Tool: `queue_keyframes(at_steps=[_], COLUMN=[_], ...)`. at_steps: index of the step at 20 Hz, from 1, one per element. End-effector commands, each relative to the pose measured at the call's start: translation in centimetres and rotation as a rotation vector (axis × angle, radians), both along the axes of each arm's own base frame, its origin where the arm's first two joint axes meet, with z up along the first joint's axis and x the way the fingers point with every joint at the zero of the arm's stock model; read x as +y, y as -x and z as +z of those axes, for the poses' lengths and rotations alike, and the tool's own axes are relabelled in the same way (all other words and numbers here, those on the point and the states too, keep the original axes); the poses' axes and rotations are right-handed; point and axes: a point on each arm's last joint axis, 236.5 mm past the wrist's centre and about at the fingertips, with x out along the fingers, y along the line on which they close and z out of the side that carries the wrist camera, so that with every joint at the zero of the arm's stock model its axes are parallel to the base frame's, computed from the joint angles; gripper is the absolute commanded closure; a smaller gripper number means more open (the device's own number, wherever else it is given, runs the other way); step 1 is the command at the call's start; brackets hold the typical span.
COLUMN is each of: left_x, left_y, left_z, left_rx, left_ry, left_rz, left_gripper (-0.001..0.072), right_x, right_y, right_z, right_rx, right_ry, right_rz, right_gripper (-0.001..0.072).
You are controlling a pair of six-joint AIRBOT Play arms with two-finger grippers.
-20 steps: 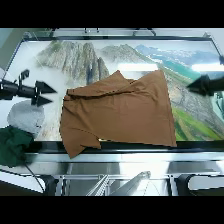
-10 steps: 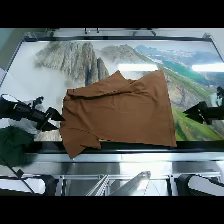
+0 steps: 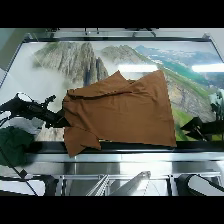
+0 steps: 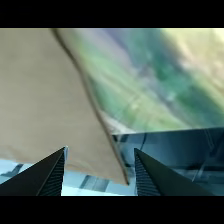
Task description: Fold the shirts.
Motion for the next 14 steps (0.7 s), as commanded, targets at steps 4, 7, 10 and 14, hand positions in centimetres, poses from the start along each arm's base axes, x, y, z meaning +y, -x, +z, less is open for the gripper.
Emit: queue_keyframes(at_steps=[4,7,10,14], left_x=[-0.1,-0.1,-0.1,0.0], left_y=[0.4,0.5,0.6,0.3], left_z=[0.0,0.0,0.1,1.0], left_rx=[0.005,0.008,0.013,-0.020], left_ry=[0.001,0.003,0.006,0.003], left_rz=[-0.023,-0.025,-0.027,-0.036], left_gripper=[0.0682,0.0681,0.0682,0.0682], right_x=[4.0,6.8,9.5,10.4], right_y=[0.0,-0.2,-1.0,-0.3], right_z=[-3.4,-4.7,-4.1,-1.0], right_rx=[-0.014,0.002,-0.032,-0.037], right_ry=[-0.127,-0.173,-0.237,-0.348], right_rz=[-0.021,0.048,0.089,0.152], right_gripper=[0.0222,0.0229,0.0419,0.0580])
